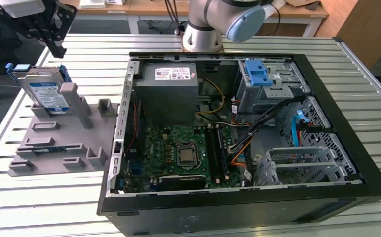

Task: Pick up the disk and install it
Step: 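Reach for the disk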

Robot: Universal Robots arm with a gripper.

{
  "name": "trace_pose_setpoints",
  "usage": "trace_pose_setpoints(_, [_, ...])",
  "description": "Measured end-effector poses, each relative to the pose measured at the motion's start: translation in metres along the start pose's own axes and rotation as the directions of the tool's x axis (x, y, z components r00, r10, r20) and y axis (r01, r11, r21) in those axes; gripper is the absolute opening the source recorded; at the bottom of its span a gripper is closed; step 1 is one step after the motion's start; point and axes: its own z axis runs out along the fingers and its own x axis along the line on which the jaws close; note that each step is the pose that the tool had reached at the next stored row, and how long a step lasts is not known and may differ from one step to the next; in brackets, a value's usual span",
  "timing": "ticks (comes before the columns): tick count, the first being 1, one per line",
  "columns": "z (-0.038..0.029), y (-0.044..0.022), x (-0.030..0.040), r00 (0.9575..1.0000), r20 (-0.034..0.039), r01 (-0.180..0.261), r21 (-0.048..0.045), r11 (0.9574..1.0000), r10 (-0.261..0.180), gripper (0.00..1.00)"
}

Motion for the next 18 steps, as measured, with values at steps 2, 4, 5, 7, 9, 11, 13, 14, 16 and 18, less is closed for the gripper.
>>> trace_pose_setpoints(2, [-0.0001, -0.0002, 0.0024, 1.0000, -0.0001, 0.000, 0.0000, 1.0000, 0.000, 0.11])
trace_pose_setpoints(4, [-0.0002, -0.0003, 0.0049, 1.0000, -0.0001, 0.000, 0.0000, 1.0000, 0.000, 0.11])
trace_pose_setpoints(5, [-0.0002, -0.0004, 0.0063, 1.0000, 0.0000, 0.000, 0.0000, 1.0000, 0.000, 0.11])
trace_pose_setpoints(7, [-0.0003, -0.0006, 0.0092, 1.0000, 0.0000, 0.000, 0.0001, 1.0000, 0.000, 0.11])
trace_pose_setpoints(9, [-0.0004, -0.0009, 0.0132, 1.0000, -0.0001, 0.000, 0.0001, 1.0000, 0.000, 0.11])
trace_pose_setpoints(11, [-0.0005, -0.0011, 0.0194, 1.0000, 0.0000, 0.000, 0.0000, 1.0000, 0.000, 0.11])
trace_pose_setpoints(13, [-0.0006, -0.0005, 0.0251, 1.0000, 0.0000, 0.000, 0.0000, 1.0000, 0.000, 0.11])
trace_pose_setpoints(14, [-0.0005, 0.0008, 0.0274, 1.0000, -0.0001, 0.000, 0.0000, 1.0000, 0.000, 0.11])
trace_pose_setpoints(16, [0.0000, 0.0066, 0.0312, 1.0000, -0.0001, 0.000, 0.0001, 1.0000, 0.000, 0.11])
trace_pose_setpoints(18, [0.0008, 0.0105, 0.0363, 1.0000, -0.0002, 0.000, 0.0001, 1.0000, 0.000, 0.11])
